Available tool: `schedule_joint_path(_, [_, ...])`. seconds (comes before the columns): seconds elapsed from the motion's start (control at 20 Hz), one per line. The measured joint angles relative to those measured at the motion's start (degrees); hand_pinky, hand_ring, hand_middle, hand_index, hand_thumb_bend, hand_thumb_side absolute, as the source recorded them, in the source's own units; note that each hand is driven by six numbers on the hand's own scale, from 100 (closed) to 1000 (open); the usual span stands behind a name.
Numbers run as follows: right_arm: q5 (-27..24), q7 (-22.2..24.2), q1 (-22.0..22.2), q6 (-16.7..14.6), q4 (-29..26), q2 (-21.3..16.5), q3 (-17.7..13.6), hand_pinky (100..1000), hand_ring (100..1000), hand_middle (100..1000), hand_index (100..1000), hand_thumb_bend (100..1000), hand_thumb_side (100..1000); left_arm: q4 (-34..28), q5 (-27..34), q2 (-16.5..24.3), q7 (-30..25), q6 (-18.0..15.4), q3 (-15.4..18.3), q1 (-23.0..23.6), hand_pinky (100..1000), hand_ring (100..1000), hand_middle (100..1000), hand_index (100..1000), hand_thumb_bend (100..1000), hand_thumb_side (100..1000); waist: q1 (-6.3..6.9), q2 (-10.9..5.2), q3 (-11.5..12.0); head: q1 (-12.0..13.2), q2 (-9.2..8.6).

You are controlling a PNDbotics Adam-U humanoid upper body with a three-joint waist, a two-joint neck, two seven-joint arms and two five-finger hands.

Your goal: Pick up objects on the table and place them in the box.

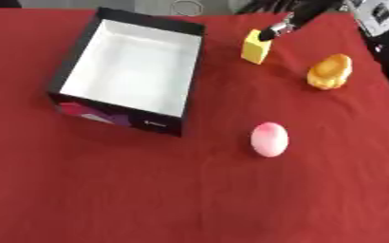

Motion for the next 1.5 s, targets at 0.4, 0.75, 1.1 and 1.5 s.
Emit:
schedule_joint_path(0.4, [0.8,-2.0,0.5,2.1,1.1,0.7,-0.2,882,870,855,918,643,652,0.0,0.0,-0.4,-0.2,0.1,0.0,-0.2,839,709,755,850,885,614,-0.25,0.44,0.5,-0.5,0.00])
schedule_joint_path(0.75, [2.8,-3.9,1.0,3.4,2.3,1.1,-0.7,881,871,857,917,652,648,0.0,0.0,-0.4,-0.2,0.0,0.0,-0.3,839,709,755,850,883,615,-0.25,1.41,1.1,-0.9,-0.01])
schedule_joint_path(1.1, [5.4,-7.0,1.3,4.2,3.1,1.3,-1.7,881,875,861,918,658,648,-0.1,0.0,-0.4,-0.3,0.0,0.0,-0.3,840,708,754,849,880,615,-0.32,2.65,1.3,-1.0,-0.38])
schedule_joint_path(1.5, [6.5,-9.7,1.4,5.7,4.1,1.3,-2.7,877,868,854,913,652,646,-0.2,-0.5,-0.7,-0.3,0.1,0.0,-0.3,841,708,755,848,876,615,-0.52,3.45,1.4,-1.5,-1.11])
